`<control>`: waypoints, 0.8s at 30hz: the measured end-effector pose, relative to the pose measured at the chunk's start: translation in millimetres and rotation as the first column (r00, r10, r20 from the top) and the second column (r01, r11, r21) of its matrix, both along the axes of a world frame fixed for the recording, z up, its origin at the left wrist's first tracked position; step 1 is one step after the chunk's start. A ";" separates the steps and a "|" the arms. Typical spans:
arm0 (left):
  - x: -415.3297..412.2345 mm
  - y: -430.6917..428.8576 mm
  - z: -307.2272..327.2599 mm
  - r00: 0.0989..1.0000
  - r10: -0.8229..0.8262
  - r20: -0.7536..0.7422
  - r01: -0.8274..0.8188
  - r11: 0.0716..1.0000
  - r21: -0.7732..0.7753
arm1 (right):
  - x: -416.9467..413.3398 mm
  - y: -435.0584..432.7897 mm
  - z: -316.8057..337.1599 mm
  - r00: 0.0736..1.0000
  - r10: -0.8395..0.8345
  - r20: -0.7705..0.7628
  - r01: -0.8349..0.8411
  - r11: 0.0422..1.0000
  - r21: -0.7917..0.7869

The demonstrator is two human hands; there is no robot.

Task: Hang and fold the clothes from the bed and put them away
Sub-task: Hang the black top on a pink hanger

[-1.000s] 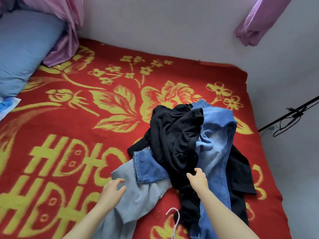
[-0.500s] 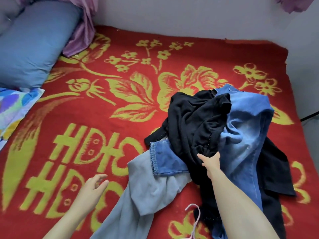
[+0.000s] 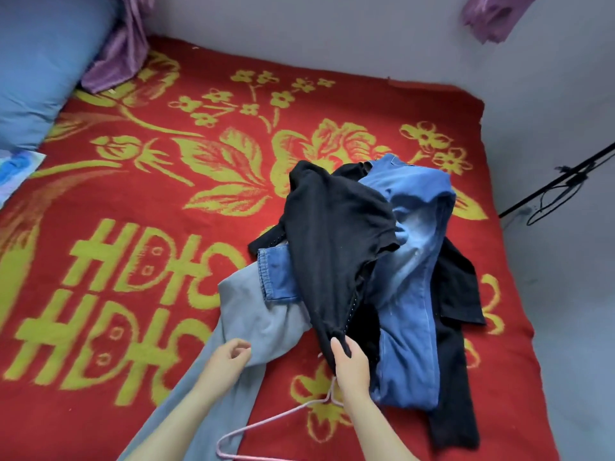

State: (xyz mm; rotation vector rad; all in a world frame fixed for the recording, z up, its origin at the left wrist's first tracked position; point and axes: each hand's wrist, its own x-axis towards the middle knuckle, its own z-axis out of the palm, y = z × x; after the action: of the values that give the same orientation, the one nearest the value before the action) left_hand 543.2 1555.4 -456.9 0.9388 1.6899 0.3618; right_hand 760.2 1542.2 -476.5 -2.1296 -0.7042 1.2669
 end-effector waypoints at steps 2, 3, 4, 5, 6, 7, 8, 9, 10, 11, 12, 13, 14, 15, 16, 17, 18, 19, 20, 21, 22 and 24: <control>27.8 -13.3 -1.4 0.999 -0.005 0.052 0.007 0.999 -0.033 | -3.2 -24.8 9.5 0.998 0.006 -0.058 -0.004 0.999 0.041; 39.4 -19.7 -1.3 0.998 0.000 0.063 0.003 0.999 -0.043 | -5.3 -36.0 14.2 0.996 0.004 -0.090 0.001 0.998 0.058; 48.9 -24.6 -3.0 0.997 0.016 0.080 -0.012 0.999 -0.046 | -7.9 -44.4 17.9 0.991 0.007 -0.131 0.003 0.997 0.077; 57.3 -32.3 0.3 0.994 0.036 0.103 -0.030 0.998 -0.060 | -10.2 -54.6 23.7 0.986 0.017 -0.167 -0.001 0.995 0.097; 64.2 -41.1 4.2 0.990 0.061 0.127 -0.052 0.996 -0.072 | -12.3 -64.1 29.8 0.980 0.052 -0.190 -0.029 0.992 0.119; 68.5 -42.1 6.7 0.984 0.091 0.156 -0.077 0.993 -0.094 | -15.4 -66.0 31.1 0.974 0.108 -0.200 -0.081 0.987 0.140; 72.5 -49.6 11.1 0.972 0.131 0.195 -0.110 0.988 -0.112 | -18.5 -73.3 36.2 0.963 0.183 -0.195 -0.152 0.974 0.166; 74.3 -54.1 14.9 0.949 0.192 0.248 -0.162 0.977 -0.139 | -21.7 -78.2 40.1 0.946 0.266 -0.184 -0.230 0.954 0.194; 75.2 -56.8 17.1 0.912 0.265 0.313 -0.222 0.961 -0.167 | -25.4 -82.4 43.8 0.922 0.350 -0.167 -0.312 0.925 0.217; 74.4 -61.2 19.8 0.861 0.341 0.377 -0.287 0.938 -0.193 | -28.9 -88.8 47.3 0.890 0.432 -0.149 -0.393 0.890 0.232; 72.8 -63.3 21.0 0.805 0.410 0.429 -0.352 0.912 -0.210 | -32.0 -94.4 48.8 0.855 0.500 -0.140 -0.462 0.855 0.235; 70.2 -67.0 23.2 0.758 0.464 0.458 -0.410 0.886 -0.219 | -34.9 -100.6 49.9 0.822 0.552 -0.139 -0.516 0.826 0.228; 66.7 -71.1 25.4 0.729 0.501 0.467 -0.460 0.863 -0.208 | -36.7 -106.4 50.5 0.795 0.588 -0.150 -0.553 0.804 0.220; 61.7 -74.9 28.1 0.729 0.515 0.451 -0.496 0.852 -0.171 | -37.8 -111.4 50.8 0.771 0.614 -0.169 -0.580 0.786 0.213; 55.5 -79.1 30.7 0.758 0.511 0.406 -0.511 0.852 -0.116 | -38.0 -116.1 51.0 0.750 0.634 -0.189 -0.601 0.772 0.207; 48.0 -82.4 33.2 0.786 0.502 0.360 -0.514 0.855 -0.071 | -37.0 -120.1 51.6 0.747 0.637 -0.190 -0.604 0.770 0.206; 39.8 -84.9 37.5 0.797 0.497 0.343 -0.515 0.856 -0.045 | -35.4 -122.9 50.8 0.776 0.611 -0.153 -0.581 0.789 0.201; 28.8 -88.2 45.2 0.790 0.496 0.360 -0.522 0.853 -0.031 | -33.8 -125.0 49.8 0.824 0.562 -0.066 -0.545 0.820 0.178; 20.0 -89.4 50.9 0.767 0.498 0.404 -0.529 0.848 -0.040 | -29.4 -124.4 45.4 0.867 0.495 0.054 -0.498 0.858 0.125; 8.5 -92.2 60.5 0.750 0.493 0.442 -0.531 0.846 -0.044 | -26.9 -123.0 43.4 0.880 0.442 0.175 -0.458 0.887 0.057; -1.7 -94.2 70.2 0.746 0.478 0.464 -0.521 0.853 -0.042 | -23.9 -120.6 41.9 0.870 0.412 0.271 -0.426 0.905 -0.009; -22.1 -101.0 91.9 0.778 0.413 0.474 -0.461 0.887 -0.015 | -23.8 -112.0 41.0 0.834 0.417 0.360 -0.428 0.902 -0.054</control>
State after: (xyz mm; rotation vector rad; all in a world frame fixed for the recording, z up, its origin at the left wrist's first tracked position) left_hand 521.1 1454.4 -365.0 0.4558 1.4281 0.9228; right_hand 736.3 1430.2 -435.5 -2.2880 -1.4116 1.0580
